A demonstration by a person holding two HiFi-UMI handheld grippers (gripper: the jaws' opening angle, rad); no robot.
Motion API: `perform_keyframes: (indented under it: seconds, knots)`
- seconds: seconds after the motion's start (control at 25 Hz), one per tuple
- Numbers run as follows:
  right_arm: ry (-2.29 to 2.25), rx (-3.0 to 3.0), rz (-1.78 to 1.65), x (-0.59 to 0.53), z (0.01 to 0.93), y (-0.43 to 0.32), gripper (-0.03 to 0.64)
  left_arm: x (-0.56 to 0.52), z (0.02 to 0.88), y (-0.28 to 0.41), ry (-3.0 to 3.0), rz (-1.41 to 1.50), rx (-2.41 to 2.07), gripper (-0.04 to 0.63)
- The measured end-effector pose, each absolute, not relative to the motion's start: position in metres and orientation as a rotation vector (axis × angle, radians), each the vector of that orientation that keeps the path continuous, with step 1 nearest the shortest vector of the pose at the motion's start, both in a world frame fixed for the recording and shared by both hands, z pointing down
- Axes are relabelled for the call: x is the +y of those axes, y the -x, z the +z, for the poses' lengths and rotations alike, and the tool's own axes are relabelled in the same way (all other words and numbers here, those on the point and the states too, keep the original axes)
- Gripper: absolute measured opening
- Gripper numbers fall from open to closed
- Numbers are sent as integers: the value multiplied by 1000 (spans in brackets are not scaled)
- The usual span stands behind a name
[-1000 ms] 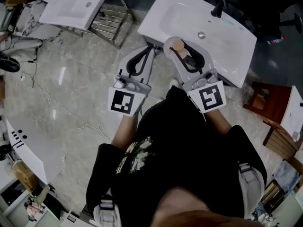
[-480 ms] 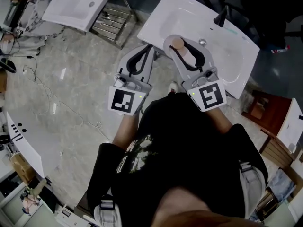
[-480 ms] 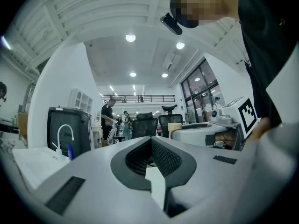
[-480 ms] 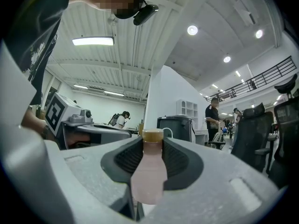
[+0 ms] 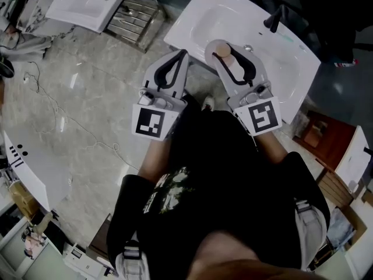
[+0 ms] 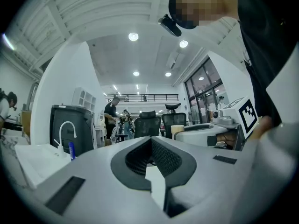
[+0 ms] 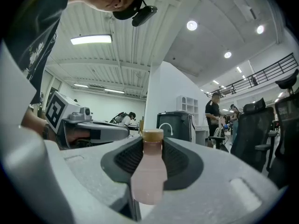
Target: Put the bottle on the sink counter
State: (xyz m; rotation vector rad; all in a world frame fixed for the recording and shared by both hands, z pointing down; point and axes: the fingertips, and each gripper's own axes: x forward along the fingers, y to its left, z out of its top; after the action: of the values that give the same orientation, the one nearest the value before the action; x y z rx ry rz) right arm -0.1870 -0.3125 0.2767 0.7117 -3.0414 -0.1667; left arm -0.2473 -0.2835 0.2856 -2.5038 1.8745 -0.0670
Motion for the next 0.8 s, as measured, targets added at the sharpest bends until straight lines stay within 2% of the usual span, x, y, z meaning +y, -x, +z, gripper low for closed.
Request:
perform_keyframes:
  seconds: [0.28, 0.64, 0.8]
  knots:
    - [-728, -3014, -164, -342, 293, 208, 118, -316, 304, 278, 2523, -91, 1876, 14]
    - [-850, -2965, -100, -388, 316, 207, 118, -373, 315, 269, 2611, -117, 1722, 14]
    - [-868, -2960, -87, -413, 317, 229, 118, -401, 321, 288, 2652, -151, 1699, 14]
